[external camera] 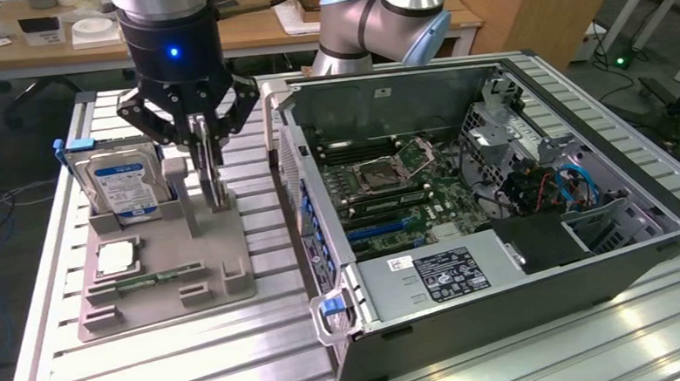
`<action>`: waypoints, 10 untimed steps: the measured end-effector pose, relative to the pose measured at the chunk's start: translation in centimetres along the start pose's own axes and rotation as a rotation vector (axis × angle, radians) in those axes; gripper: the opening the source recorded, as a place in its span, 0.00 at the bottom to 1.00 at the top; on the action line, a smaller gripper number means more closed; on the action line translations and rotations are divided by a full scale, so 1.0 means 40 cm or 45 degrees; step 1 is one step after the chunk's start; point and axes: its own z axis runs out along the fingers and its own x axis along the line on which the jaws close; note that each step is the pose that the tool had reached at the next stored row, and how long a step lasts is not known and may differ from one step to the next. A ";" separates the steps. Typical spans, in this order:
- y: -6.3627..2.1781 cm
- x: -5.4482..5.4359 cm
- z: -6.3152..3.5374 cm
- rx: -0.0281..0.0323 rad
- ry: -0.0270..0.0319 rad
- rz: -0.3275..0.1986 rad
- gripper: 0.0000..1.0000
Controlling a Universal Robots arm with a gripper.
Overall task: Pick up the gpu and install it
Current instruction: 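Pick up the gpu and move the gpu toward the slot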
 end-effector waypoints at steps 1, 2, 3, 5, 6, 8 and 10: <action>0.000 0.000 -0.006 0.0000 0.0000 0.000 0.28; 0.000 0.000 -0.013 0.0000 0.0000 0.000 0.28; 0.001 0.000 -0.019 0.0000 0.0000 0.000 0.28; 0.001 -0.001 -0.031 0.0001 0.0001 0.000 0.28; 0.001 -0.001 -0.038 0.0001 0.0000 0.000 0.28; 0.002 -0.001 -0.050 0.0000 0.0000 0.000 0.28; 0.002 -0.002 -0.062 0.0001 0.0001 0.000 0.28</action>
